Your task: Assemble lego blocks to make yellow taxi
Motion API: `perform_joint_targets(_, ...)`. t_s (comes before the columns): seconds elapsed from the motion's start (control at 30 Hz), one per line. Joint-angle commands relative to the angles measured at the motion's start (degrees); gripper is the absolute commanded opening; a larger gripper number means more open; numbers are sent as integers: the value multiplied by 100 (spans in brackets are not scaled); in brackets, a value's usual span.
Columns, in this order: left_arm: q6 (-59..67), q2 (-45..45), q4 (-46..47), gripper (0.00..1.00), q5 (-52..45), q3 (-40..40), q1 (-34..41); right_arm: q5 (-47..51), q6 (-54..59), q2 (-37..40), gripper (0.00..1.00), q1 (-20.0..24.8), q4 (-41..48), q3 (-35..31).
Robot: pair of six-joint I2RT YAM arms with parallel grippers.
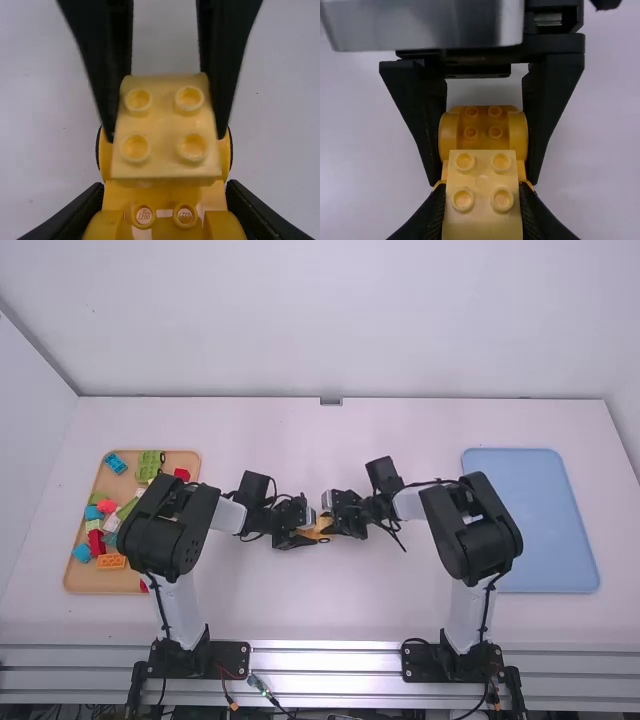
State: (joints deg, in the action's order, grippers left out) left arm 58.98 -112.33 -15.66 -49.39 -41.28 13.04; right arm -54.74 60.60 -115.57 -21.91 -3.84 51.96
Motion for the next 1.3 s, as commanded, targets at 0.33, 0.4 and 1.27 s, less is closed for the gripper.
perform_joint_targets(0.33,87,-109,-28,27,44,155,46,925,-525,76,2,-208,24,-133)
perform_joint_targets(0.4,90,-109,-50,27,61,160,46,944,-509,76,0,-199,61,-131)
perform_joint_targets(1.27,46,-109,-70,27,81,155,46,824,-330,94,5,203,251,-262)
